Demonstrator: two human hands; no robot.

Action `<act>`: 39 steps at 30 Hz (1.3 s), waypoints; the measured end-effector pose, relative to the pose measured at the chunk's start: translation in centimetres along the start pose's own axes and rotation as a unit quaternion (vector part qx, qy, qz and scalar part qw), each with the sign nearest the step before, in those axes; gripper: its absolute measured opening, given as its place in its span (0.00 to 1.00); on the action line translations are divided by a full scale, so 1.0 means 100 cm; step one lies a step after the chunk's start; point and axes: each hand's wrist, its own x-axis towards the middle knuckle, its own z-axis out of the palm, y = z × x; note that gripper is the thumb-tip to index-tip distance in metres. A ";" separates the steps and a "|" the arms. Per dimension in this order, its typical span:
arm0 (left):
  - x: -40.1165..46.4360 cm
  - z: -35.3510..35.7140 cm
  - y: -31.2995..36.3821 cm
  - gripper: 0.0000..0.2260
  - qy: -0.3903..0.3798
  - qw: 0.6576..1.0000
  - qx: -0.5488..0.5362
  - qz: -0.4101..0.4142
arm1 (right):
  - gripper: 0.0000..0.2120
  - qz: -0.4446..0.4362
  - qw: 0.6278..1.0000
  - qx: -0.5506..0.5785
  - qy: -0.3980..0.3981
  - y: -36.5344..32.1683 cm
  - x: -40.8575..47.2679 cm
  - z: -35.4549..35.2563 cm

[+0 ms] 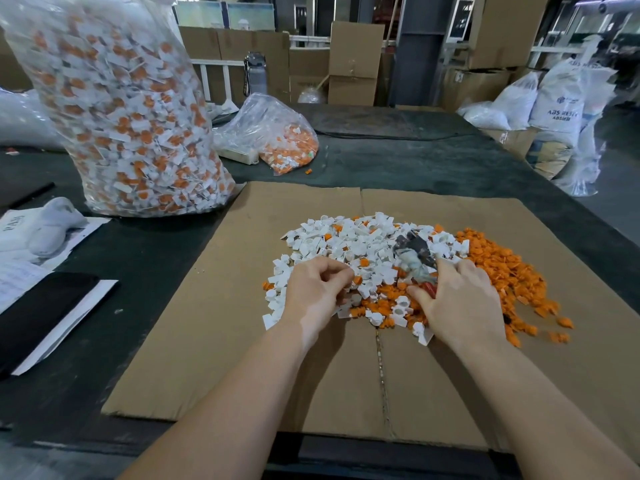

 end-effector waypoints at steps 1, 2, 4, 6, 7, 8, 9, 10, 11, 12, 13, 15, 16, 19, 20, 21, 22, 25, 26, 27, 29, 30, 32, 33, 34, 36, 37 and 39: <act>0.000 0.000 0.000 0.03 -0.002 1.000 0.012 0.002 | 0.27 0.002 1.000 -0.017 0.003 0.002 0.001 0.004; 0.001 0.001 -0.001 0.03 -0.003 1.000 0.024 0.003 | 0.29 0.002 0.999 -0.033 0.001 0.005 0.002 0.008; 0.002 0.002 -0.003 0.03 -0.004 0.999 0.046 0.004 | 0.32 0.007 0.998 -0.063 -0.016 0.007 0.003 0.013; 0.003 0.003 -0.004 0.04 -0.008 0.998 0.057 0.004 | 0.33 0.014 0.995 -0.093 -0.019 0.005 0.002 0.012; 0.003 0.003 -0.004 0.04 -0.010 0.998 0.060 0.005 | 0.32 0.000 0.996 -0.091 0.004 0.003 0.002 0.010; 0.003 0.004 -0.004 0.05 -0.013 0.998 0.062 0.004 | 0.28 -0.036 0.997 -0.060 0.045 -0.001 0.001 0.007; 0.003 0.004 -0.004 0.05 -0.016 0.998 0.064 0.003 | 0.23 -0.091 0.992 -0.004 0.091 -0.005 0.000 0.006; 0.003 0.005 -0.004 0.05 -0.020 0.998 0.060 0.003 | 0.18 -0.150 0.979 0.069 0.122 -0.011 -0.002 0.005; 0.003 0.006 -0.003 0.06 -0.027 0.998 0.057 0.005 | 0.15 -0.201 0.961 0.143 0.123 -0.018 -0.006 0.004; 0.003 0.007 -0.003 0.06 -0.033 0.998 0.057 0.011 | 0.12 -0.238 0.944 0.204 0.105 -0.024 -0.011 0.003; 0.002 0.007 -0.003 0.06 -0.040 0.997 0.057 0.017 | 0.10 -0.254 0.932 0.244 0.089 -0.030 -0.014 0.003; 0.000 0.008 -0.004 0.06 -0.049 0.998 0.044 0.013 | 0.05 -0.244 0.923 0.286 0.082 -0.035 -0.018 0.005; -0.001 0.008 -0.005 0.07 -0.053 0.998 0.036 0.003 | 0.04 -0.233 0.923 0.294 0.085 -0.035 -0.019 0.006; -0.004 0.005 -0.011 0.12 -0.084 0.995 0.050 -0.005 | 0.02 -0.207 0.924 0.309 0.089 -0.034 -0.021 0.011; -0.006 0.006 -0.014 0.15 -0.095 0.994 0.059 0.004 | 0.02 -0.203 0.923 0.316 0.088 -0.035 -0.022 0.013; -0.007 0.006 -0.017 0.16 -0.099 0.993 0.069 0.018 | 0.02 -0.199 0.921 0.323 0.086 -0.035 -0.023 0.015; -0.008 0.007 -0.020 0.17 -0.094 0.992 0.080 0.032 | 0.02 -0.195 0.920 0.332 0.080 -0.036 -0.024 0.016; -0.007 0.009 -0.027 0.14 -0.050 0.984 0.153 0.078 | 0.02 -0.195 0.919 0.336 0.063 -0.037 -0.027 0.018; -0.007 0.009 -0.029 0.14 -0.040 0.977 0.185 0.095 | 0.01 -0.195 0.920 0.334 0.060 -0.038 -0.027 0.018; -0.008 0.009 -0.030 0.13 -0.033 0.971 0.210 0.113 | 0.01 -0.193 0.922 0.331 0.058 -0.038 -0.028 0.019; -0.009 0.010 -0.033 0.13 -0.028 0.959 0.243 0.142 | 0.01 -0.189 0.926 0.323 0.056 -0.039 -0.028 0.020; -0.009 0.010 -0.033 0.13 -0.029 0.955 0.253 0.150 | 0.01 -0.187 0.927 0.321 0.053 -0.039 -0.028 0.020; -0.008 0.008 -0.035 0.12 -0.030 0.953 0.261 0.154 | 0.01 -0.188 0.927 0.321 0.045 -0.040 -0.029 0.020; -0.007 0.006 -0.035 0.13 -0.027 0.953 0.261 0.151 | 0.01 -0.191 0.927 0.320 0.044 -0.040 -0.029 0.020; -0.006 0.003 -0.035 0.13 -0.018 0.956 0.255 0.143 | 0.02 -0.194 0.928 0.316 0.046 -0.040 -0.029 0.020; -0.002 -0.007 -0.034 0.13 0.027 0.970 0.216 0.108 | 0.06 -0.194 0.930 0.307 0.059 -0.040 -0.030 0.019; 0.001 -0.015 -0.032 0.13 0.061 0.976 0.188 0.085 | 0.07 -0.189 0.930 0.308 0.068 -0.040 -0.029 0.018; 0.009 -0.036 -0.031 0.15 0.133 0.979 0.148 0.048 | 0.07 -0.177 0.931 0.308 0.084 -0.037 -0.027 0.018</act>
